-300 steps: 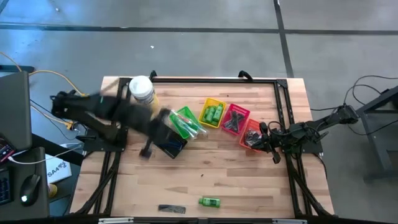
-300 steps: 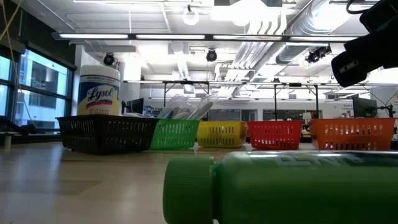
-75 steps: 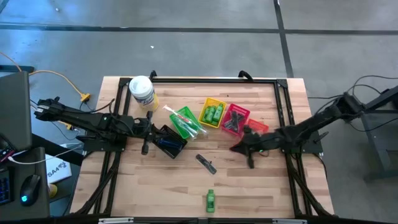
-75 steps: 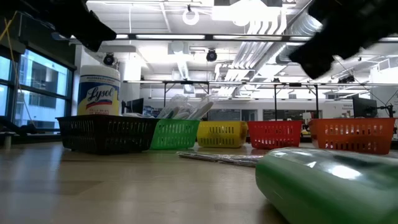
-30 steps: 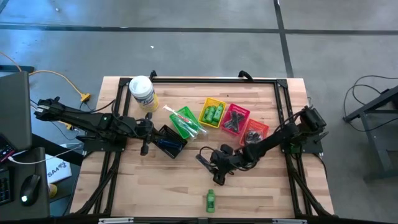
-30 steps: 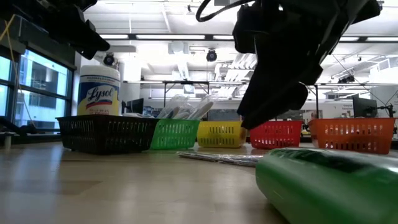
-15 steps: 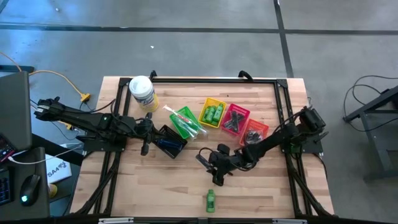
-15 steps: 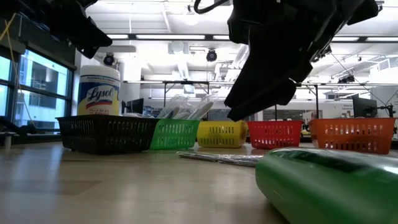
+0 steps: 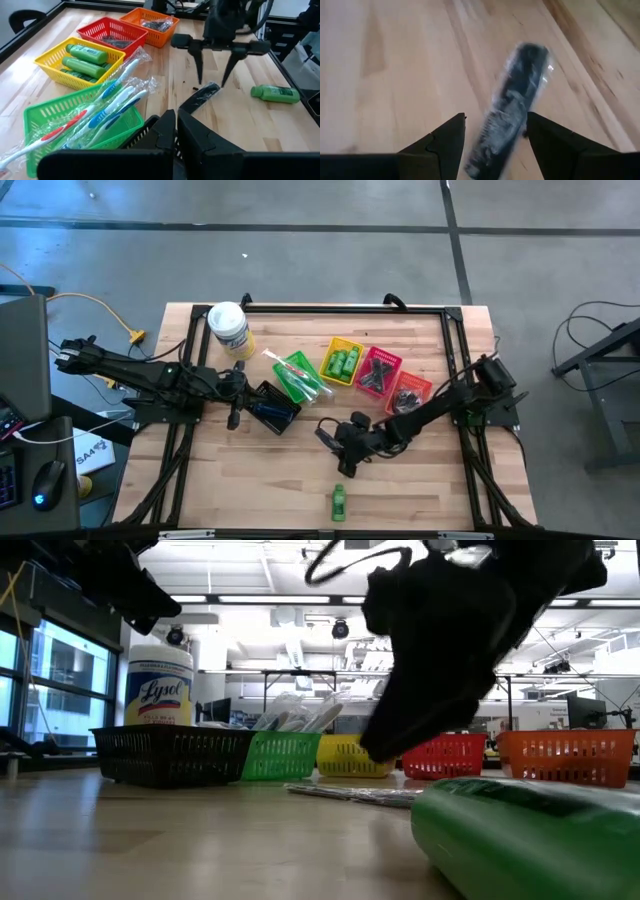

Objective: Pick & Place Travel size toiletries
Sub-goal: Put the black comb into the red bin

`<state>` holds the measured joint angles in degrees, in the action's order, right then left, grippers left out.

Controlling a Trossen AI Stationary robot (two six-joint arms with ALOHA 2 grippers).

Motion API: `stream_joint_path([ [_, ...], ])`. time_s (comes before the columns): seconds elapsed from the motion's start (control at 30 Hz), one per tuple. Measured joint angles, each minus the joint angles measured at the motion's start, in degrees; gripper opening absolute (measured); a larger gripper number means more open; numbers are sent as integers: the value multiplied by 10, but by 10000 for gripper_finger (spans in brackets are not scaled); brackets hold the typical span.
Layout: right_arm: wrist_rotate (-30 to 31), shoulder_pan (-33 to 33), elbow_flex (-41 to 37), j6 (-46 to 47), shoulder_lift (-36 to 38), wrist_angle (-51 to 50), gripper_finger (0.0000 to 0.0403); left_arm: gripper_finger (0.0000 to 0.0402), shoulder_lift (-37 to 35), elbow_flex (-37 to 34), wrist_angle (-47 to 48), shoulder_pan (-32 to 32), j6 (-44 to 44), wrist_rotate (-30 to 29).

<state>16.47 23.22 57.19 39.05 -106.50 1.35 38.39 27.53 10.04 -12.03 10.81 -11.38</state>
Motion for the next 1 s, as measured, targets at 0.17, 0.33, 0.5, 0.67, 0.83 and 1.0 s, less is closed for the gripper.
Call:
stream_joint_path([
  [0.17,17,-1,40,31,-23,-68,203,17,1,0,9,0,0,0],
  [0.33,30,-1,95,34,-54,-143,203,17,4,0,8,0,0,0],
  [0.5,26,-5,117,35,-76,-167,203,17,5,0,14,0,0,0],
  [0.67,12,-9,118,60,-84,-181,203,17,5,0,22,0,0,1],
  [0.83,4,-9,119,58,-83,-207,203,17,5,0,21,0,0,3],
  [1.0,-6,-7,120,58,-80,-274,203,17,5,0,21,0,0,3],
])
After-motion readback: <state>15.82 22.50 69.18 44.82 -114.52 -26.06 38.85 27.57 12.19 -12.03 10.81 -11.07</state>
